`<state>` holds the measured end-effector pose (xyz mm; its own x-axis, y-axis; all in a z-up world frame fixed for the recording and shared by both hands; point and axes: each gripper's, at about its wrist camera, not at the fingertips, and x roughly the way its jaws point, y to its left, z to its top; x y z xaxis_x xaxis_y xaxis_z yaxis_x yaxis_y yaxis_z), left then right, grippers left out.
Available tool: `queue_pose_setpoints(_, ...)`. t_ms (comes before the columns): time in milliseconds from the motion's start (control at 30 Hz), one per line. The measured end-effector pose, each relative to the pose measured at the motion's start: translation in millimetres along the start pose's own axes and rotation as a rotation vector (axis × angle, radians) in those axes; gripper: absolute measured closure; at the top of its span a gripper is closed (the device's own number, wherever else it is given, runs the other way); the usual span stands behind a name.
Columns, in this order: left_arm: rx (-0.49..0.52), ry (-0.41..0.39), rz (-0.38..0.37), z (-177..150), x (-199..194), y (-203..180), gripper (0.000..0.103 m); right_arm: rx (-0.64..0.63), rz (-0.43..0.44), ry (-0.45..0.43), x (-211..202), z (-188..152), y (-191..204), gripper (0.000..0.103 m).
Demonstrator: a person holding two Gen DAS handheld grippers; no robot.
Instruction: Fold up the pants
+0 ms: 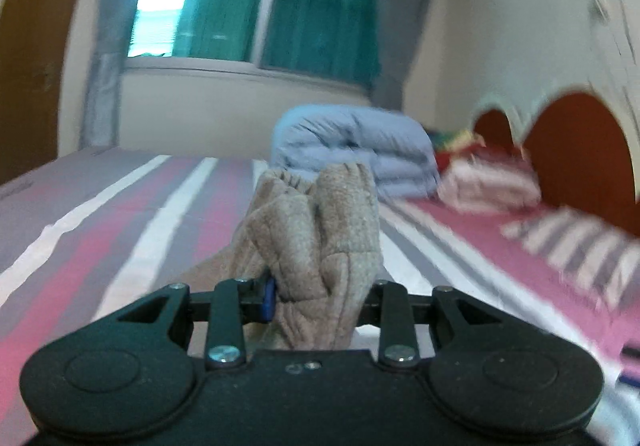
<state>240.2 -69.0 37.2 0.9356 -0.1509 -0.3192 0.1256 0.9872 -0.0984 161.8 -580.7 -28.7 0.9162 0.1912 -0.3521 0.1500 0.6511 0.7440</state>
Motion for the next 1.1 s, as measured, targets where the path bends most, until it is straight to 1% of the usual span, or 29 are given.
queue_pose_setpoints(67, 0.065, 0.028, 0.012, -11, 12, -24, 0.081, 0.032, 0.002, -0.004, -1, 3, -5, 0.045)
queue_pose_setpoints(167, 0.146, 0.053, 0.035, -28, 18, -46, 0.081, 0.058, 0.013, -0.008, -4, 7, -9, 0.045)
queue_pose_setpoints(367, 0.332, 0.080, 0.021, -57, 26, -93, 0.081, 0.095, 0.015, -0.011, -3, 7, -15, 0.043)
queue_pose_setpoints(533, 0.427, 0.085, 0.007, -78, 27, -112, 0.081, 0.143, 0.004, -0.010, 0, 8, -22, 0.043)
queue_pose_setpoints(767, 0.549, 0.115, -0.001, -99, 27, -125, 0.081, 0.186, -0.007, -0.004, 1, 8, -27, 0.042)
queue_pose_setpoints(867, 0.559, 0.130, -0.001, -99, 28, -128, 0.076, 0.173, -0.009, -0.003, 1, 7, -25, 0.042)
queue_pose_setpoints(933, 0.537, 0.143, -0.005, -97, 25, -127, 0.070, 0.164, -0.017, -0.007, 1, 7, -24, 0.041)
queue_pose_setpoints(1000, 0.510, 0.151, -0.014, -95, 22, -126, 0.058, 0.161, -0.023, -0.008, 0, 6, -24, 0.041)
queue_pose_setpoints(1067, 0.504, 0.131, -0.023, -95, 14, -126, 0.048, 0.147, -0.031, -0.008, 0, 6, -22, 0.040)
queue_pose_setpoints(1100, 0.503, 0.122, -0.023, -95, 9, -127, 0.046, 0.135, -0.035, -0.008, 0, 5, -20, 0.040)
